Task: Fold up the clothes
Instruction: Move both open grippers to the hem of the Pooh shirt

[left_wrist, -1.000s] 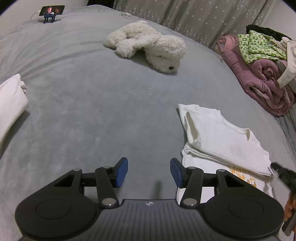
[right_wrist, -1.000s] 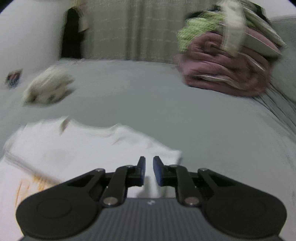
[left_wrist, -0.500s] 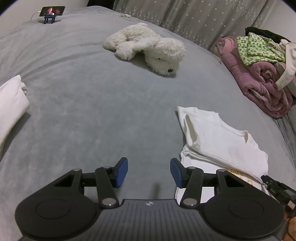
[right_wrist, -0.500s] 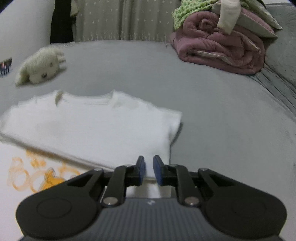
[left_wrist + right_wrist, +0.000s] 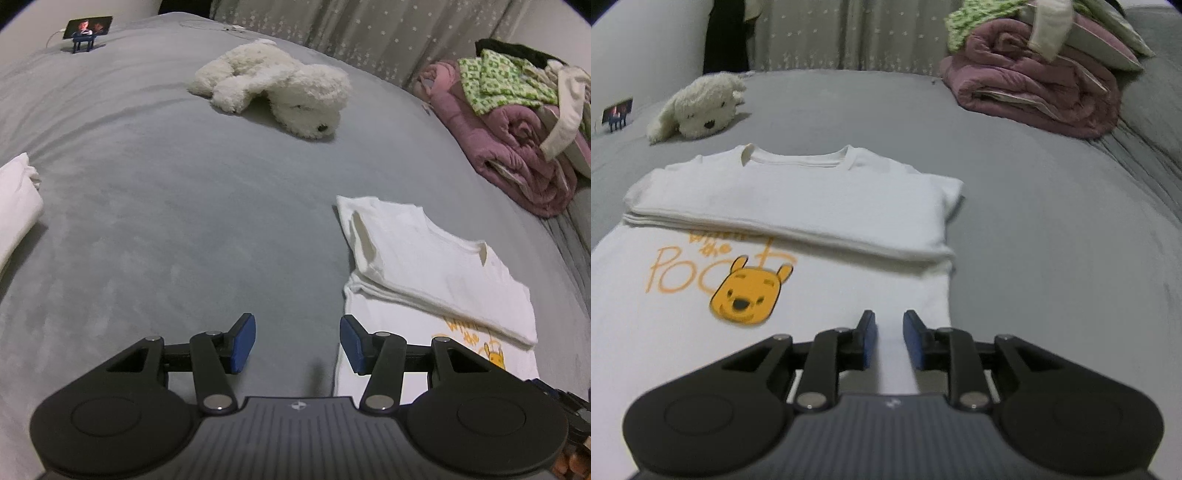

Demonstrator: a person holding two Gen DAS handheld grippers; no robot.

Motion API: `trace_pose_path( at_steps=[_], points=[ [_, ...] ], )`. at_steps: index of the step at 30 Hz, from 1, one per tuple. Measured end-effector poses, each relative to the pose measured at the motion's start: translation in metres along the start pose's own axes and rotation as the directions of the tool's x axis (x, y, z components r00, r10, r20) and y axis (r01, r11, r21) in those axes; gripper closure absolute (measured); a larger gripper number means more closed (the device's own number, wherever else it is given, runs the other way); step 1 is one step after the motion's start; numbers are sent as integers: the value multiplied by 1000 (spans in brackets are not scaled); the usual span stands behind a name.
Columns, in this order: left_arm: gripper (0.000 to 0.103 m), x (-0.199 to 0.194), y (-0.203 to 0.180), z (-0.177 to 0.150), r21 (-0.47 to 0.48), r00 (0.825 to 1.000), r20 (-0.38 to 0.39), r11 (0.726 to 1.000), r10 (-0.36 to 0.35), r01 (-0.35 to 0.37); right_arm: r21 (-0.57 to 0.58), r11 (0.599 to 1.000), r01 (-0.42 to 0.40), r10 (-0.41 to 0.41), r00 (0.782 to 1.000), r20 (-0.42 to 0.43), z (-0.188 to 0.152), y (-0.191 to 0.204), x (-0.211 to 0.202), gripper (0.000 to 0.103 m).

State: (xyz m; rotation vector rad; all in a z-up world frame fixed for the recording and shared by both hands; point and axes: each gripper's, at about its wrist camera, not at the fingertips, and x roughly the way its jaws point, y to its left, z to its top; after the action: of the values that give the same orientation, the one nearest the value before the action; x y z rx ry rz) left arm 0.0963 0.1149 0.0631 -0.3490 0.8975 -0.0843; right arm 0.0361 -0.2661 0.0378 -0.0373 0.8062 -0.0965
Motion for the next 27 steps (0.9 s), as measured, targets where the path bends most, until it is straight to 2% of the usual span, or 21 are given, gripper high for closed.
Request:
trace_pose_path(
  at_steps=[8,14,20,27],
  points=[
    [54,0,-38,-30,131,997,-48,990,-52,58,6,1000,3,-3,1000,-15,-28,-2,-32,84],
    [54,0,-47,-51,170,993,-99,983,-58,75,39,999,12,-12,1000,-19,-48,-7,-53,83],
    [54,-11,-52,-71,267,998,-64,963,-25,41,52,998,19,-18,1000,-19,-71,-2,-78,83],
    [54,-40,-65,-106,405,999,13,914,-33,25,11,1000,24,-25,1000,17,-98,17,-114,83]
  ],
)
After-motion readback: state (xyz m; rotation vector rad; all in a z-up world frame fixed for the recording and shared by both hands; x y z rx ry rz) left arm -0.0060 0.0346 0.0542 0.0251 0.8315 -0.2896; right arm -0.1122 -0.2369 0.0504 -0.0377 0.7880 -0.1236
